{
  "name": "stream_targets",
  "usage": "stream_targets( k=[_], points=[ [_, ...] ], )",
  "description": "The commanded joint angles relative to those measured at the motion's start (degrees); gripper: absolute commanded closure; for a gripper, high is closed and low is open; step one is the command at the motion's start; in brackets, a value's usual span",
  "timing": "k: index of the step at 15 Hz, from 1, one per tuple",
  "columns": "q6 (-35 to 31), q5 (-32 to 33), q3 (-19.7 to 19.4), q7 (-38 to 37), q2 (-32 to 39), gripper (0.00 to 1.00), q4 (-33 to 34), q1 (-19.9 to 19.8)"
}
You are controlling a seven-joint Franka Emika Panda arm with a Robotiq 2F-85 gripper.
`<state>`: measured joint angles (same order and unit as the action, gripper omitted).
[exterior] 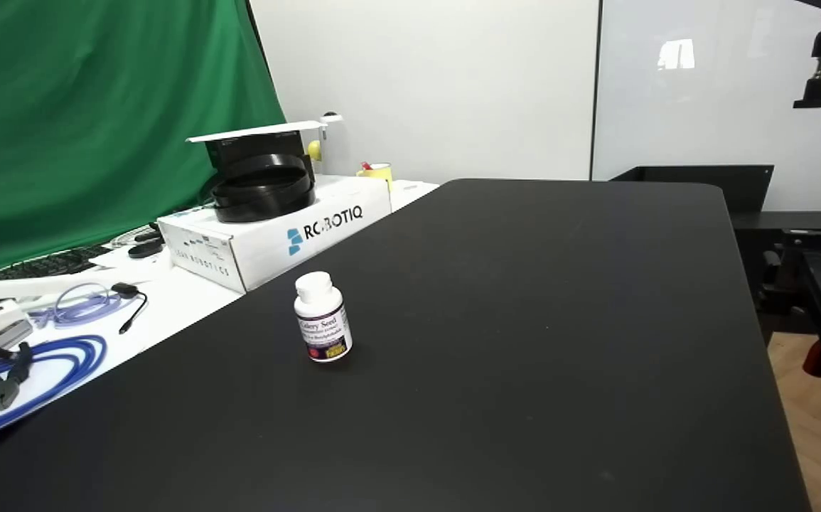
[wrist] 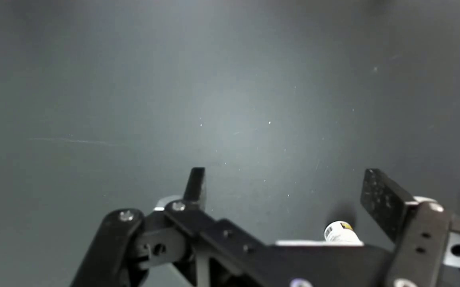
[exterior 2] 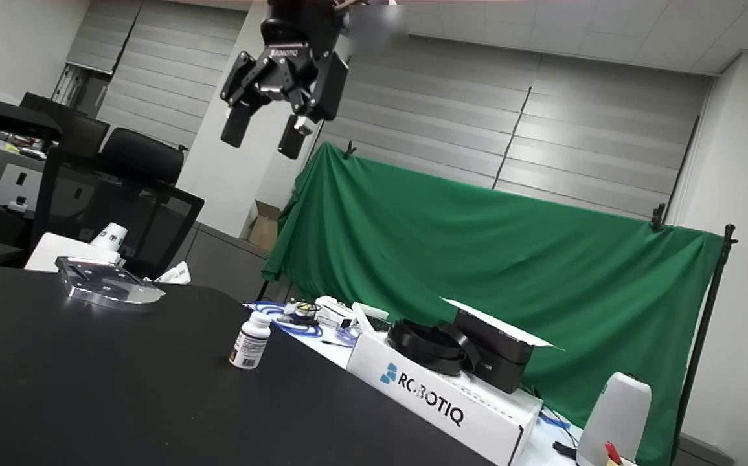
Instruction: Move the bottle to the right
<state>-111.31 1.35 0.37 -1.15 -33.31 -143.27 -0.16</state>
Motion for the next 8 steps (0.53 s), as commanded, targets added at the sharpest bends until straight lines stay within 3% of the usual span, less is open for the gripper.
stream_targets(
  k=[1,8],
  points=[
    [-4.5,1.2,0.4,-2.7,8.2,0.0,6.2,-1.7],
    [-8.1,6.6,2.4,-8.4,25.0,0.0,21.5,-2.3]
  ],
)
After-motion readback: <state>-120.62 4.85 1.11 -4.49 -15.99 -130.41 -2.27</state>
